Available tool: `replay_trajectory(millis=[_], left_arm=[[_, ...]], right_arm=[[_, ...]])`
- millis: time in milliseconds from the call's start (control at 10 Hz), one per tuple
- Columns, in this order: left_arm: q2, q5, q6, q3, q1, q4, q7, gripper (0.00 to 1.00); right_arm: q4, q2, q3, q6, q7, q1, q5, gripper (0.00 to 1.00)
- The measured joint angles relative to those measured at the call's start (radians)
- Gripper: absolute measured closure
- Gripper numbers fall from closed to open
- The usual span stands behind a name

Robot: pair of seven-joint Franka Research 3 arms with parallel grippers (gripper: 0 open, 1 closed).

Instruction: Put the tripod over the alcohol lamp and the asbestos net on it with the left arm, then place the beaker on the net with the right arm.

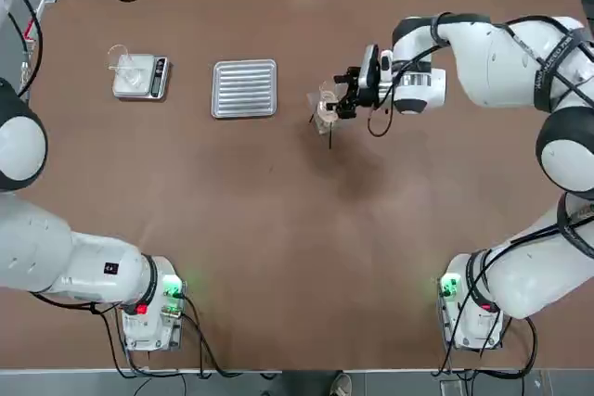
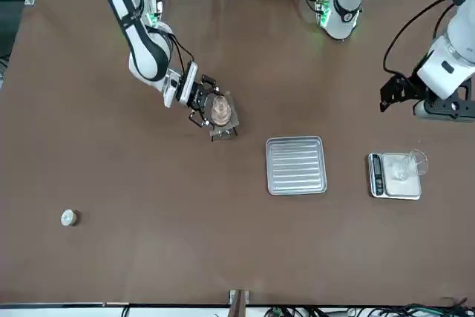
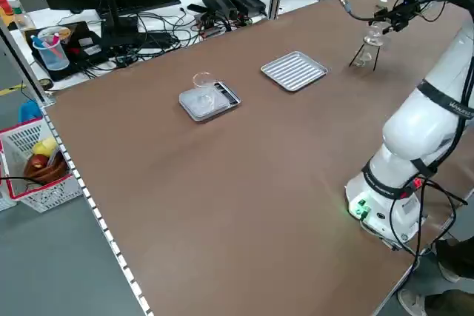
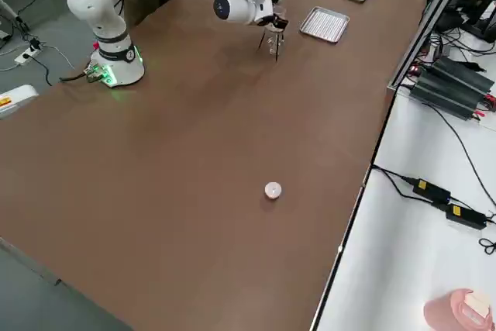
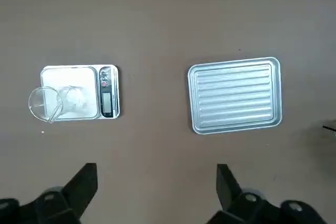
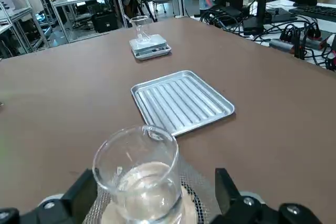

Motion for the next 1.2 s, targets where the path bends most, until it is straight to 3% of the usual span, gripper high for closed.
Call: replay_trajectory(millis=[400,1200], left_arm=[[0.001,0.0,-0.002,0.0,0.029,0.0,0.01,0.0],[0.004,0.0,-0.003,-0.002,0.087,0.025,0.015,0.0]], right_arm=[[-0.007,-0.006,0.0,0.005,0.0,-0.005,0.0,0.01],[-0.073,-0.124,-0.002,0.023,-0.002,-0.093,-0.001,0.01]])
